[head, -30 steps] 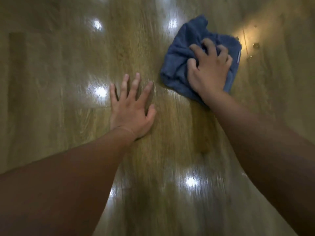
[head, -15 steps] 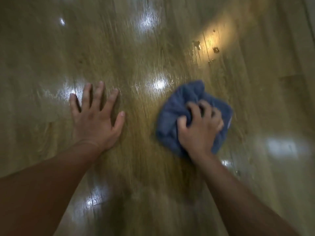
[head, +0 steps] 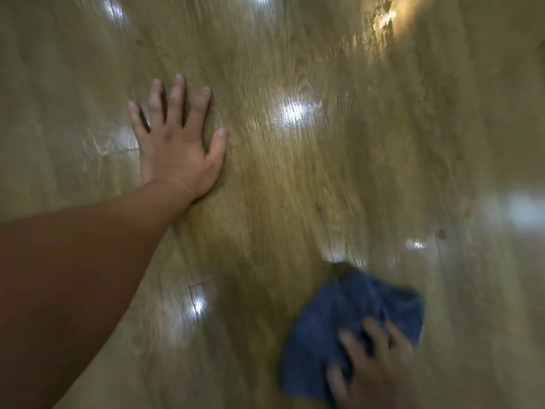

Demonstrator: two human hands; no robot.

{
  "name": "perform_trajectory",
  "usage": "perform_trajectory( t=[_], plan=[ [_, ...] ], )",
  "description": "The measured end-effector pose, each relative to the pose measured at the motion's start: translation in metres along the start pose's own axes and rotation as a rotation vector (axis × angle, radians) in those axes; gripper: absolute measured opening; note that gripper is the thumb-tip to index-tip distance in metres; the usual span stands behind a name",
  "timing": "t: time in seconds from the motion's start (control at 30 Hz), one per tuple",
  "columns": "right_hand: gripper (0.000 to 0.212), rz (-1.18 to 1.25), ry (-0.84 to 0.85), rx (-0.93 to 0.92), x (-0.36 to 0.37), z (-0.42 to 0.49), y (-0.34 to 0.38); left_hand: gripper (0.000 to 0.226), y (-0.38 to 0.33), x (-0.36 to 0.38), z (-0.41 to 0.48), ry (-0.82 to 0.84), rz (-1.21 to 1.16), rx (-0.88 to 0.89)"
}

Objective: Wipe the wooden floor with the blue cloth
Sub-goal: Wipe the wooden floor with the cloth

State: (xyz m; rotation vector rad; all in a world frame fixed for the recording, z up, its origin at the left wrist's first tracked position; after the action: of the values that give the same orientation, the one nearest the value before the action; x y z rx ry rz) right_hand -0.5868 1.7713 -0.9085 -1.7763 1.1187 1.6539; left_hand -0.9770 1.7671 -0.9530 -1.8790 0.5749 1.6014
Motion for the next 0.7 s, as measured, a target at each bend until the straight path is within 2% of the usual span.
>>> perform_trajectory(
  t=[0.03, 0.07, 0.1, 0.13, 0.17, 0.23, 0.33, 0.4, 0.47, 0.53, 0.6, 0.7],
  plan=[
    [0.061, 0.005, 0.059, -0.031, 0.003, -0.022, -0.012, 0.062, -0.001, -0.001, 0.0, 0.005, 0.003, 0.004],
    [0.052, 0.013, 0.077, -0.166, 0.003, -0.026, -0.015, 0.062, -0.002, -0.002, 0.0, 0.01, 0.003, 0.008],
    [0.03, 0.007, 0.039, -0.356, 0.001, -0.017, -0.012, 0.063, -0.003, -0.002, 0.0, 0.019, -0.001, 0.011],
    [0.023, 0.027, 0.016, -0.496, -0.004, 0.001, -0.011, 0.063, -0.004, -0.002, -0.001, 0.028, -0.01, 0.013],
    [0.032, 0.051, -0.031, -0.554, -0.007, 0.034, -0.013, 0.063, -0.003, -0.002, 0.0, 0.028, -0.016, 0.012],
    [0.038, 0.084, -0.129, -0.415, -0.011, 0.115, -0.003, 0.064, -0.002, -0.003, 0.0, 0.021, -0.026, 0.007],
    [0.036, 0.077, -0.3, -0.222, -0.024, 0.238, 0.033, 0.064, -0.001, -0.001, 0.0, -0.002, -0.025, 0.016],
    [0.038, 0.048, -0.305, -0.156, -0.033, 0.308, 0.051, 0.063, 0.001, 0.0, 0.001, -0.023, -0.023, 0.01],
    [0.041, 0.039, -0.264, -0.164, -0.038, 0.356, 0.062, 0.061, 0.003, 0.003, 0.003, -0.054, -0.013, 0.011],
    [0.041, 0.007, -0.225, -0.174, -0.035, 0.365, 0.067, 0.061, 0.005, 0.004, 0.003, -0.085, -0.017, 0.013],
    [0.04, 0.032, -0.254, -0.143, -0.035, 0.335, 0.066, 0.062, 0.008, 0.004, 0.006, -0.099, -0.039, 0.016],
    [0.043, 0.077, -0.263, -0.176, -0.025, 0.21, 0.033, 0.064, 0.006, 0.001, 0.005, -0.093, -0.043, 0.021]
  ],
)
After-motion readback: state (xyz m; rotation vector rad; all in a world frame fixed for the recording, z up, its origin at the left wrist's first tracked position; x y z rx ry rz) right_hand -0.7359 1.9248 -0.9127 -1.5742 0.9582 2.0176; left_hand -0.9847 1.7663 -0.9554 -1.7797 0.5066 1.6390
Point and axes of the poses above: each hand's wrist, its own z-axis towards the middle knuckle, its own x-axis out of the palm, y = z × x, the point moved 4 cm from there along z, towards the middle knuckle, and after that the axes turned 1 degree about y, right-handed, at the moved point
